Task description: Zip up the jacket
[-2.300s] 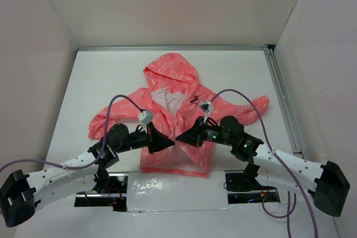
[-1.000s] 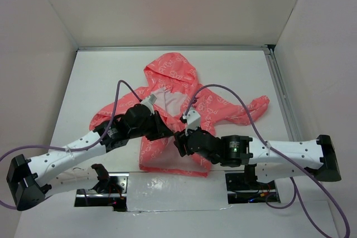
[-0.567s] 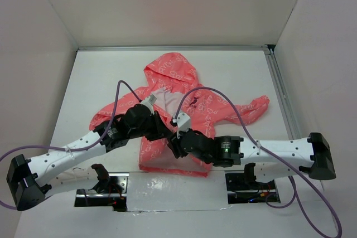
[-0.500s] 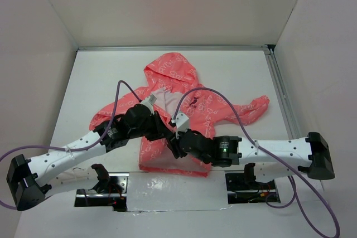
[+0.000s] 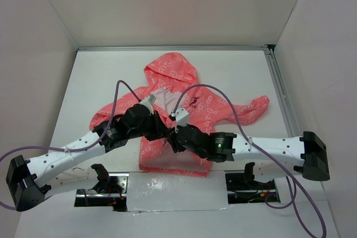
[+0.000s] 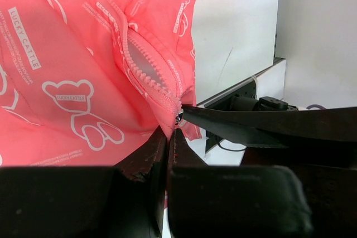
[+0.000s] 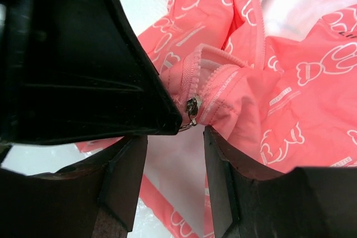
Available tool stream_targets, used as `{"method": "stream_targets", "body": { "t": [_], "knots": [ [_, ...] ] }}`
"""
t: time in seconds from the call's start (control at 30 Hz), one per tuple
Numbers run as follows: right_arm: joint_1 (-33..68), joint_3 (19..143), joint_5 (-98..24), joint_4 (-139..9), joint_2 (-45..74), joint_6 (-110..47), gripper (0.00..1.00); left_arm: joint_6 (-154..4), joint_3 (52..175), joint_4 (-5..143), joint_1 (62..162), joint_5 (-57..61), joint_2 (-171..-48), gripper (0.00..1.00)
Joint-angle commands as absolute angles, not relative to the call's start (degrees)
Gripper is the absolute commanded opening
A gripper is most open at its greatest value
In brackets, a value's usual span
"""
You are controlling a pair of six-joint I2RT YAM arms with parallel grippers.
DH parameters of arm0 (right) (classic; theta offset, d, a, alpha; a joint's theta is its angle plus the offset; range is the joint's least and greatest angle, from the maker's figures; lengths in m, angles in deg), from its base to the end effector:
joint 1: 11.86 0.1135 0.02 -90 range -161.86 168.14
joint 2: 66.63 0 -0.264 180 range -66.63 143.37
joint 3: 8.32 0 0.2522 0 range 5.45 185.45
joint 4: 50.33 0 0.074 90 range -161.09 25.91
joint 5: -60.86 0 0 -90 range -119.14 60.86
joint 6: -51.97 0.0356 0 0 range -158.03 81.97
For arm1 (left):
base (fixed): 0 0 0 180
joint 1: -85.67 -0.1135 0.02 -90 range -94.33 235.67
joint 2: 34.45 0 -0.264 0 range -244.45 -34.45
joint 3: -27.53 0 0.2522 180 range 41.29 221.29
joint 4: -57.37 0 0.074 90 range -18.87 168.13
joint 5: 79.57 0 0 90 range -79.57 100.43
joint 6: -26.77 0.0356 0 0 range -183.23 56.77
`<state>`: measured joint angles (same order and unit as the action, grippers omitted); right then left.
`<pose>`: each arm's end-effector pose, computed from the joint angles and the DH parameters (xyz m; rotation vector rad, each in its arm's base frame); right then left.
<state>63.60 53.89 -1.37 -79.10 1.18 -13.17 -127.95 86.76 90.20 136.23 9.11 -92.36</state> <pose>0.0809 0.2459 0.2738 -0.6560 2.0348 0.5230 0.1425 -0.1745 0.2857 -0.2772 2.3556 -1.1364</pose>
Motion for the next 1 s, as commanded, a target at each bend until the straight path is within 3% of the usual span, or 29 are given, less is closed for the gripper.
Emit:
{"method": "stream_targets", "body": {
  "t": [0.0,0.53,0.9,0.97],
  "knots": [
    [63.28,56.07,0.75,-77.01,3.33,-12.10,0.52,-127.56,87.96,88.36,136.38,8.58,-91.32,0.00],
    [63.28,52.82,5.93,-70.68,1.22,-8.76,0.51,-126.07,87.34,86.60,136.38,7.35,-91.40,0.00],
    [63.54,51.76,7.43,-71.12,-0.71,-8.50,0.27,-125.63,87.26,87.13,136.38,8.14,-91.93,0.00],
    [63.98,51.68,7.60,-71.91,-0.98,-8.06,0.17,-125.54,87.08,87.30,136.38,8.58,-91.84,0.00]
  ]
}}
